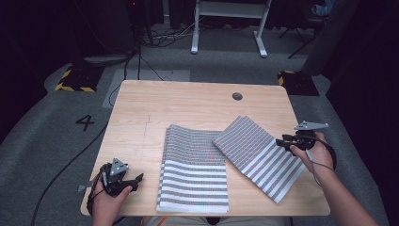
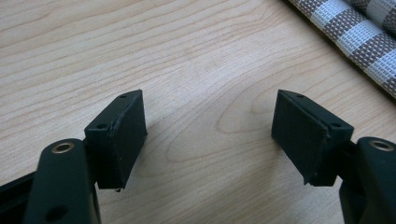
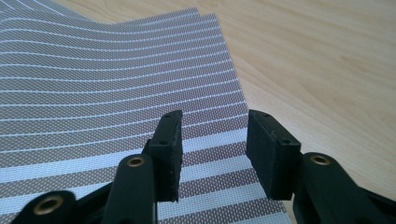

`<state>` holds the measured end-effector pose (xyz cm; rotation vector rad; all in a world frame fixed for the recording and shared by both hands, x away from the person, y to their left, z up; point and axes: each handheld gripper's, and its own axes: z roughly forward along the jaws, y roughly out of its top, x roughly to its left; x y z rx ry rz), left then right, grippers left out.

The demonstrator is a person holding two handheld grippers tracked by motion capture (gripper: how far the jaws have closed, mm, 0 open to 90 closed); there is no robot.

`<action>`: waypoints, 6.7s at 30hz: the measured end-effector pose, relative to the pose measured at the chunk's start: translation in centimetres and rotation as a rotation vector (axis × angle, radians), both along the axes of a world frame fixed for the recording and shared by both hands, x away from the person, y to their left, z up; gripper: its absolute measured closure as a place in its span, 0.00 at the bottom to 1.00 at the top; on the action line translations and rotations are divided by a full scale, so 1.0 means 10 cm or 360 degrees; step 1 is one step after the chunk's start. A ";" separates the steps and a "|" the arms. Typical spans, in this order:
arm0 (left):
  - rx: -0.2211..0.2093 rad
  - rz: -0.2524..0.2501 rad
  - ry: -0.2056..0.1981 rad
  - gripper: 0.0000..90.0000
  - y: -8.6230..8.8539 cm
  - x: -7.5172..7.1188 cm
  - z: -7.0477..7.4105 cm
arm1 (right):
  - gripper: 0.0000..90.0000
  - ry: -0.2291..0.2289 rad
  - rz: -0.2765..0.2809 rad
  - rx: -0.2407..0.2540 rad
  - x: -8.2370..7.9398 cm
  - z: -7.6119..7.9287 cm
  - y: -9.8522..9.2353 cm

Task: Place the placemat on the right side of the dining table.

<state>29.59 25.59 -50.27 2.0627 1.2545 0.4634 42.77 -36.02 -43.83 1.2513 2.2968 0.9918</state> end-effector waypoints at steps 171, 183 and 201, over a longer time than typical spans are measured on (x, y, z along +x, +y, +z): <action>-0.0001 -0.0003 0.0003 0.25 -0.01 0.00 0.00 | 0.64 0.0150 0.0333 0.0050 -1.28 -0.50 0.55; -0.0003 -0.0005 0.0005 0.25 -0.01 0.00 0.00 | 0.75 0.0145 0.0317 -0.0050 -0.99 -0.47 0.29; -0.0003 -0.0006 0.0005 0.25 -0.01 0.00 0.00 | 0.60 0.0124 0.0072 -0.0149 -0.36 -0.45 -0.04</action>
